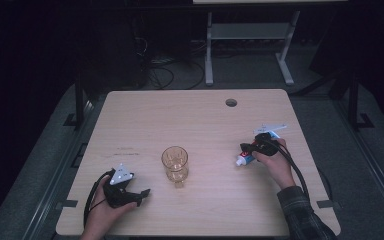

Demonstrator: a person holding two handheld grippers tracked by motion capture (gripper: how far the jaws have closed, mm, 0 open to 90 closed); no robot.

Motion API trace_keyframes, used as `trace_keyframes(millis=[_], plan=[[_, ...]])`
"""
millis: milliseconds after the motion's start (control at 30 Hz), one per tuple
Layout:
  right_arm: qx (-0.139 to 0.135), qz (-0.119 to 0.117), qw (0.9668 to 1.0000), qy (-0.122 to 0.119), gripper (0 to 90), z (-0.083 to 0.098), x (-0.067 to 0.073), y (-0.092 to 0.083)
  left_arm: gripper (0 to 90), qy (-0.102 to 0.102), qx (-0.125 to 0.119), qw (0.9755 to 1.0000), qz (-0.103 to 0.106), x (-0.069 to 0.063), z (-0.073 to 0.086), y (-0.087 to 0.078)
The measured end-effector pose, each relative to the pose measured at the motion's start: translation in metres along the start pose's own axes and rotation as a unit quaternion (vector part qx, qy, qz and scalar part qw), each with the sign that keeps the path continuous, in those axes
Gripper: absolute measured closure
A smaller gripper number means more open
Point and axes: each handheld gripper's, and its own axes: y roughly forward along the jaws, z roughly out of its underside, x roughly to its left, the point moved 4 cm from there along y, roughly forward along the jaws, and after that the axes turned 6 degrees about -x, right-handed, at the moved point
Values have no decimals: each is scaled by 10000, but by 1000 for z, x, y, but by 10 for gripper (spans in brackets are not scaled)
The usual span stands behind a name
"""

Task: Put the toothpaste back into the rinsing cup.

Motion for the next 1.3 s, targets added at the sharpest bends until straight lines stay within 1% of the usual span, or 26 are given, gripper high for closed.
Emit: trace_keyframes(millis=[267, 433, 533, 700, 933, 967, 1067, 1300], plan=[[36, 14, 10000, 17, 898, 7, 1, -8, 130, 2, 1, 10000, 1, 0, 0, 0], [83, 40, 10000, 5, 898, 12, 2, -17, 130, 0, -3, 10000, 1, 0, 0, 0], [38, 35, 10000, 38, 897, 15, 2, -21, 130, 3, -1, 10000, 3, 0, 0, 0], [73, 41, 10000, 48, 898, 20, 4, -29, 130, 8, -1, 10000, 7, 0, 0, 0], [59, 56, 10000, 30, 897, 26, 4, -37, 130, 9, -1, 10000, 8, 0, 0, 0], [68, 63, 9999, 70, 897, 26, 4, -38, 130, 7, -2, 10000, 9, 0, 0, 0], [63, 67, 9999, 76, 897, 28, 4, -41, 130, 7, -2, 10000, 9, 0, 0, 0], [101, 109, 9998, 124, 897, 37, 1, -53, 130, 7, -4, 10000, 9, 0, 0, 0]])
